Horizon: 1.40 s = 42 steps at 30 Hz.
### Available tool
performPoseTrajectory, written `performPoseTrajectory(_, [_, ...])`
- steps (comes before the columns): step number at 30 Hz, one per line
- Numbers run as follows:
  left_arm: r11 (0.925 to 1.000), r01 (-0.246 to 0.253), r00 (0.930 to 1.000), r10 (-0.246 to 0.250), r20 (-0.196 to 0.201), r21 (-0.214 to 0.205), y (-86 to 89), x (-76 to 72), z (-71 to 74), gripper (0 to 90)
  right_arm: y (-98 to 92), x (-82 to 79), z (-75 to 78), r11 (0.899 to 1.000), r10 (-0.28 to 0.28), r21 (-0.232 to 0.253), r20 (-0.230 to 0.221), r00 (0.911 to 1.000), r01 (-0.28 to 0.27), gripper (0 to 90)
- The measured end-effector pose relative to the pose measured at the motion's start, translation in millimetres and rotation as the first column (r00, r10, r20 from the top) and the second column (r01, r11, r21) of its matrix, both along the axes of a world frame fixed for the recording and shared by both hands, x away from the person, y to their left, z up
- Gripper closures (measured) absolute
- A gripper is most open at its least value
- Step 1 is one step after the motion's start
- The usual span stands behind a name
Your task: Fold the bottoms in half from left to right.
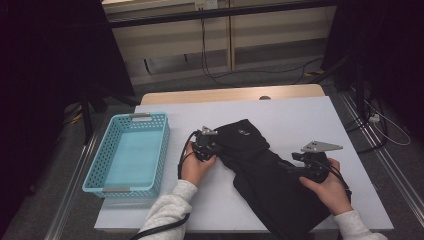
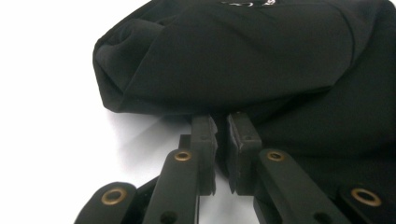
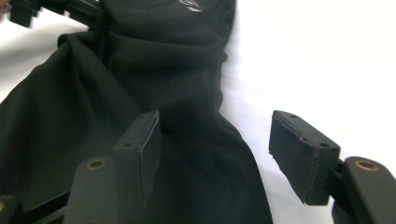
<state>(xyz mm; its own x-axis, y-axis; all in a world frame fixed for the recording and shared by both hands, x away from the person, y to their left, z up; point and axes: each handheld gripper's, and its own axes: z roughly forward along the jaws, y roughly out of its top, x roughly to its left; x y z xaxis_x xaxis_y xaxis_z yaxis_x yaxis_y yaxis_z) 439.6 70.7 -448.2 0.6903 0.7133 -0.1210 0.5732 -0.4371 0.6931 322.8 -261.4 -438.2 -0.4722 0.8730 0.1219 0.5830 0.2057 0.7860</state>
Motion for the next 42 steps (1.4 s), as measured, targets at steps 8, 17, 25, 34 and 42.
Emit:
performPoseTrajectory(8, [0.9996, -0.021, 0.9984, 0.022, -0.052, 0.017, 34.0, -15.9, 8.9, 82.5, 12.5, 6.2, 5.7, 0.999, 0.029, -0.023, 0.023, 0.9993, -0.029, 25.9])
performPoseTrajectory(17, [0.9994, -0.034, 0.9994, 0.034, -0.011, 0.01, 44.5, -28.1, 9.8, 71.3, 47.2, 33.5, 16.8, 0.995, 0.096, -0.041, 0.06, 0.9936, -0.093, 29.0])
performPoseTrajectory(25, [0.9988, -0.049, 0.9988, 0.049, 0.003, 0.006, 47.4, -24.4, 7.4, 39.7, 73.0, 74.2, 10.4, 0.988, 0.151, -0.037, 0.034, 0.9879, -0.15, 36.7])
performPoseTrajectory(34, [0.9982, -0.058, 0.9981, 0.058, 0.019, -0.013, 47.4, -20.7, 7.0, 36.8, 116.7, 115.1, -1.0, 0.97, 0.243, -0.02, -0.007, 0.9701, -0.243, 61.5])
performPoseTrajectory(42, [0.9982, -0.06, 0.9982, 0.06, 0.01, -0.002, 49.5, -19.2, 4.8, 36.1, 131.4, 122.7, -15.7, 0.967, 0.241, -0.072, -0.072, 0.9679, -0.246, 76.2])
